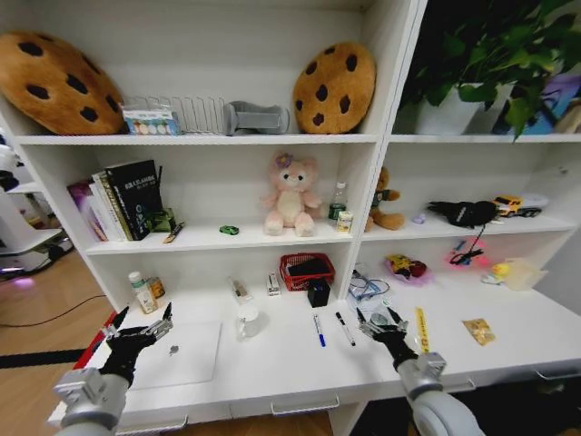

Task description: Organize the objects on the table.

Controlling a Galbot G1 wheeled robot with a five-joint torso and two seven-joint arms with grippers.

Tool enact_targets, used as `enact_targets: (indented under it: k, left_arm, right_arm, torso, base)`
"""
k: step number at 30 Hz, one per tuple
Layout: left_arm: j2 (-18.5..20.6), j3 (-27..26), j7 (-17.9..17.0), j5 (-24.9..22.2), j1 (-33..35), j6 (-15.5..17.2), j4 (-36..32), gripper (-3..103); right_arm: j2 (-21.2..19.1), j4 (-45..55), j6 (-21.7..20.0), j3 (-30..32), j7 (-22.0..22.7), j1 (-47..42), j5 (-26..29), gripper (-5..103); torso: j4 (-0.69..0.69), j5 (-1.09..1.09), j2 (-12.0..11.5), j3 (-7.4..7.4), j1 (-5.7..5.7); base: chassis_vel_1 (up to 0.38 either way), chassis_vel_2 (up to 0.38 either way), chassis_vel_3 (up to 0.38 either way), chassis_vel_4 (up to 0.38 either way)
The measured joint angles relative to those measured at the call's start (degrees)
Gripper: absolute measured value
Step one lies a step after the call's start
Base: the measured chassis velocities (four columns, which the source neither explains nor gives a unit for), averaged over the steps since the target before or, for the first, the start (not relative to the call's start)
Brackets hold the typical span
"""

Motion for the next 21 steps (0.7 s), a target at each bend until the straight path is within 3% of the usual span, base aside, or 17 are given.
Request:
enact_targets:
  k: [3,21]
  left_arm:
    - [0.0,0.0,0.0,0.0,0.0,0.0,0.0,100]
    - [0.0,0.0,-0.1,0.0,0.0,0.0,0.0,100]
  right_arm:
    - [0.0,-2.9,-0.3,-2.6,0.0,2.8,0.8,100]
    - [3.5,-20.4,-1.1,-18.8,-1.6,21.3,0.1,100]
  torso:
    - [0.01,0.1,0.0,0.01,0.0]
    - [-0.01,0.06,0.0,0.0,-0.01]
  base:
    - [0.068,0.061,-0.027,-0.039]
    - [0.0,0.0,0.0,0.0]
